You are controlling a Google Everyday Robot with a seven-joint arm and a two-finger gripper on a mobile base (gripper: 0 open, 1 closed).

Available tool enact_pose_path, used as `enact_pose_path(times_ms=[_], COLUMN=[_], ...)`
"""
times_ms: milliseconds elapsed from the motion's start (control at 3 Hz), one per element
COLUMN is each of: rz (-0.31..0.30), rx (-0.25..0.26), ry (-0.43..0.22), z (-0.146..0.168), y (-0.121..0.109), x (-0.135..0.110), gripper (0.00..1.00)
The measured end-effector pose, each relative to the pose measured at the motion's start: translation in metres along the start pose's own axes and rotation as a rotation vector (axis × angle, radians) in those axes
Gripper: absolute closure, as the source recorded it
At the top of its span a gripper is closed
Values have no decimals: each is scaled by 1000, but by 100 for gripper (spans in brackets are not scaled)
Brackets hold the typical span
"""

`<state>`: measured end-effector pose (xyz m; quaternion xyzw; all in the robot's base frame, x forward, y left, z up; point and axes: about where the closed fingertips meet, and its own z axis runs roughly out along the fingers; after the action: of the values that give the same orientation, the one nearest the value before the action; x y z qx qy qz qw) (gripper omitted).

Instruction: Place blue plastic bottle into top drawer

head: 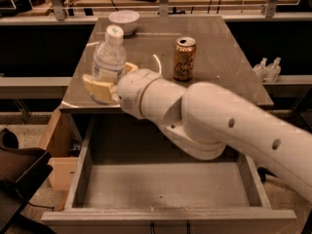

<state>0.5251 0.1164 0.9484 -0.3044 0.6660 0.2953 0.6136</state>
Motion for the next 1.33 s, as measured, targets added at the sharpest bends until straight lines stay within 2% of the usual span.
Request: enact_pose_path(times_ms=[333,667,1000,1333], rz=[45,-42,-137,-264], rx=[-108,-146,-29,114], ry=[75,240,402,510], z=[-1,-31,-83,-124], y=[41,67,52,47], x=[-22,-6,14,17], gripper=[100,100,100,100])
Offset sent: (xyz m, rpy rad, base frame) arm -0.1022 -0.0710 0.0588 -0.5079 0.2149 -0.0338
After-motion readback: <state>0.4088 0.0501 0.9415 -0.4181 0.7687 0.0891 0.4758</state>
